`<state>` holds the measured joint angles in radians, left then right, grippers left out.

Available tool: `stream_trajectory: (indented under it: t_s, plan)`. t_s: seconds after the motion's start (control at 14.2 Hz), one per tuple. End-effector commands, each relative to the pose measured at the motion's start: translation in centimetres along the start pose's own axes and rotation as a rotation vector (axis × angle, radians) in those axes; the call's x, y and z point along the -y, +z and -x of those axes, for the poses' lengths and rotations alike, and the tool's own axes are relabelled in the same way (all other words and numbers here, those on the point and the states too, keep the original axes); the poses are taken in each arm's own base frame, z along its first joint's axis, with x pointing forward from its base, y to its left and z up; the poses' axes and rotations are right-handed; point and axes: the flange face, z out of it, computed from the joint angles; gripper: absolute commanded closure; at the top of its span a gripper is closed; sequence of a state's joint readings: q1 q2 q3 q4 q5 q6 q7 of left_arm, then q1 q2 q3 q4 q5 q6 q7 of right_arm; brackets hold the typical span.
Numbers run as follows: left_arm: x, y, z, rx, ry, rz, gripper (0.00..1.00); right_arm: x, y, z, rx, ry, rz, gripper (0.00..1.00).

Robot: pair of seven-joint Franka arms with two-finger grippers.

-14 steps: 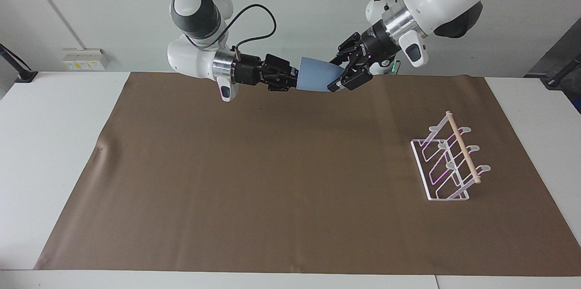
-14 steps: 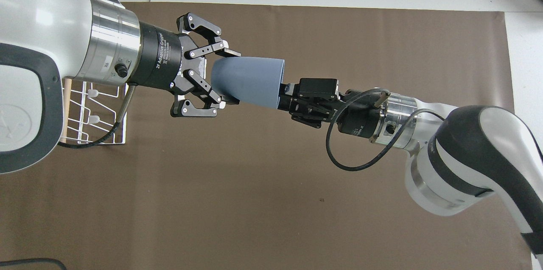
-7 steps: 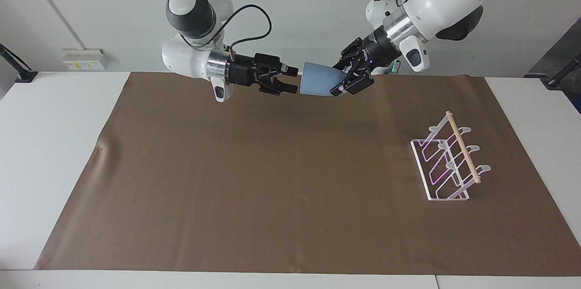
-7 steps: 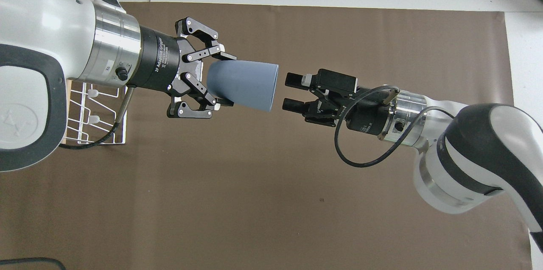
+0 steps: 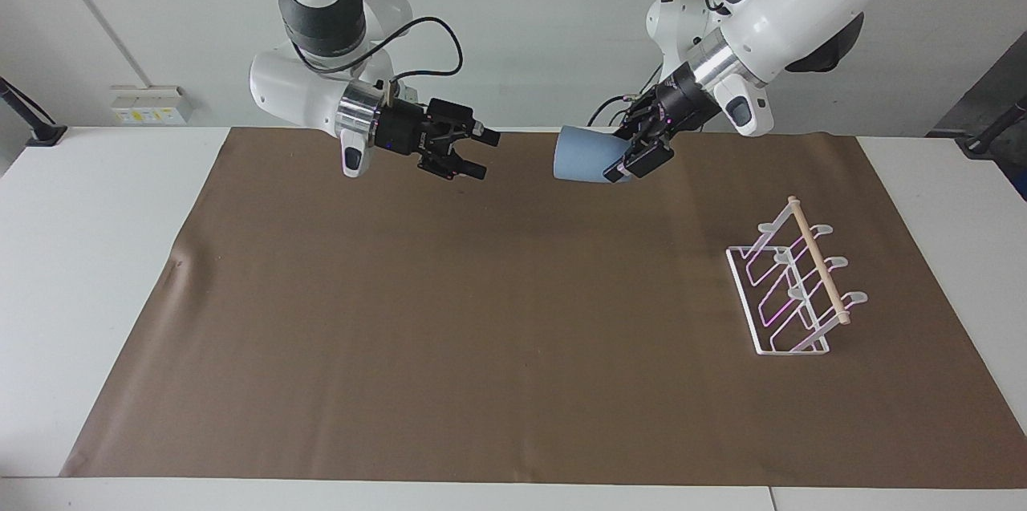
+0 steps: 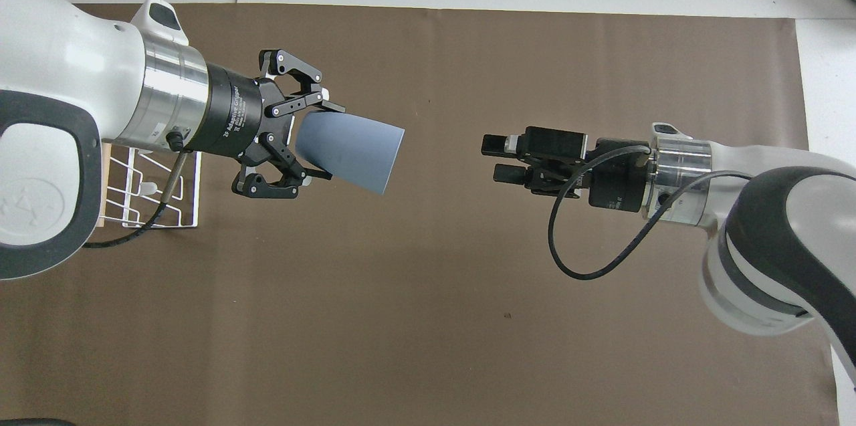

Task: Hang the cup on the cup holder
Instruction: 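Carry the cup with the left gripper while the right gripper retracts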

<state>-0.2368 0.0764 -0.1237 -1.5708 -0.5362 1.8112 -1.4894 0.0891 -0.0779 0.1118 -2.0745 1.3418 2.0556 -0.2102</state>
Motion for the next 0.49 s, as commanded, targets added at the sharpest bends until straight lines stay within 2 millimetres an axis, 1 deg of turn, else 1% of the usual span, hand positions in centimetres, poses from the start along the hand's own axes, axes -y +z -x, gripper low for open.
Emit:
stream_trajectory:
  t_s: [0.0, 0.14, 0.28, 0.42]
  plan:
    - [1.9, 0.0, -1.5, -0.13, 0.115, -0.013, 1.0, -0.4, -1.5, 0.1, 0.021, -0.031, 0.202, 0.0]
    - [2.2, 0.4, -2.7, -0.241, 0.182, -0.01, 1.0, -0.5, -2.2, -0.2, 0.02, -0.066, 0.381, 0.0]
    - [2.4, 0.6, -4.0, -0.349, 0.239, 0.002, 1.0, -0.2, -3.2, -1.1, 0.0, -0.104, 0.527, 0.0]
    - [2.7, 0.6, -6.0, -0.425, 0.254, 0.022, 1.0, 0.0, -4.0, -1.6, -0.021, -0.138, 0.646, 0.0]
